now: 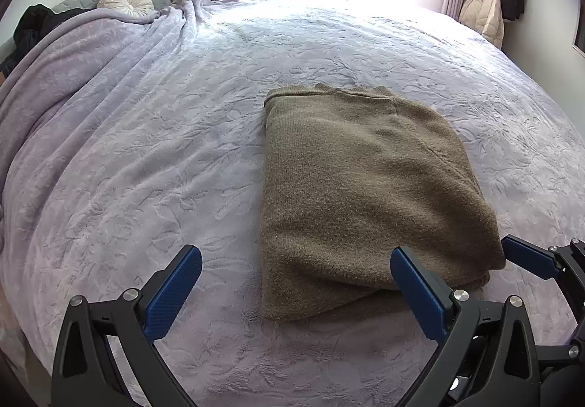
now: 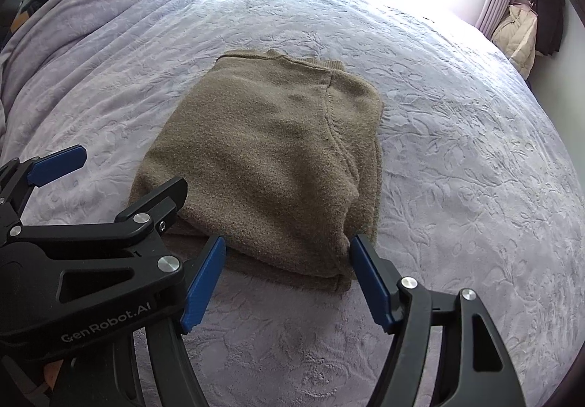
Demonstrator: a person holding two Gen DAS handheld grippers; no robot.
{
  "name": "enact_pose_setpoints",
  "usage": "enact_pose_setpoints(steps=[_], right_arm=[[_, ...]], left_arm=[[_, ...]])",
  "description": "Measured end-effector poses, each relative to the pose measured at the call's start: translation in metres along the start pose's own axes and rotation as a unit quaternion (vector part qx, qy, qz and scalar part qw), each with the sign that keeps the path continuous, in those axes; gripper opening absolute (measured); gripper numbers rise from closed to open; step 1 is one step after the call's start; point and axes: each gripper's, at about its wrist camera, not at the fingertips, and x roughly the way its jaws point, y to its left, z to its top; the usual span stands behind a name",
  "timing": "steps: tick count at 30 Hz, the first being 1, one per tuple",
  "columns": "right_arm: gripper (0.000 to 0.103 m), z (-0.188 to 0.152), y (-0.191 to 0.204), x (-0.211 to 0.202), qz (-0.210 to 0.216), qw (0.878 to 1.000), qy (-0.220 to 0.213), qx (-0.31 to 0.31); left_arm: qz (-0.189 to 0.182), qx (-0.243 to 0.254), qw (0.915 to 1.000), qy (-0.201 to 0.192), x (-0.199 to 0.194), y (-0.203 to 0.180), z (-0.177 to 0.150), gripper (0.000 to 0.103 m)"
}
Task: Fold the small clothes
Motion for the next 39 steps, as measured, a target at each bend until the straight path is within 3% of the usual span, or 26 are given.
enact_pose_setpoints(steps=[24, 39], right_arm=[[0.074, -0.0008, 0.0019, -0.0044, 0.002, 1.000, -0.003, -0.003], [0.074, -0.0025, 0.0008, -0.0096, 0.011, 1.000, -0.008, -0.002]], left_arm=[[0.001, 0.012, 0.9999, 0.001, -0.0041, 0.0016, -0.0002, 0.103], [-0.020, 0.012, 0.9997, -0.001, -0.0078, 0.0046, -0.0021, 0.103]])
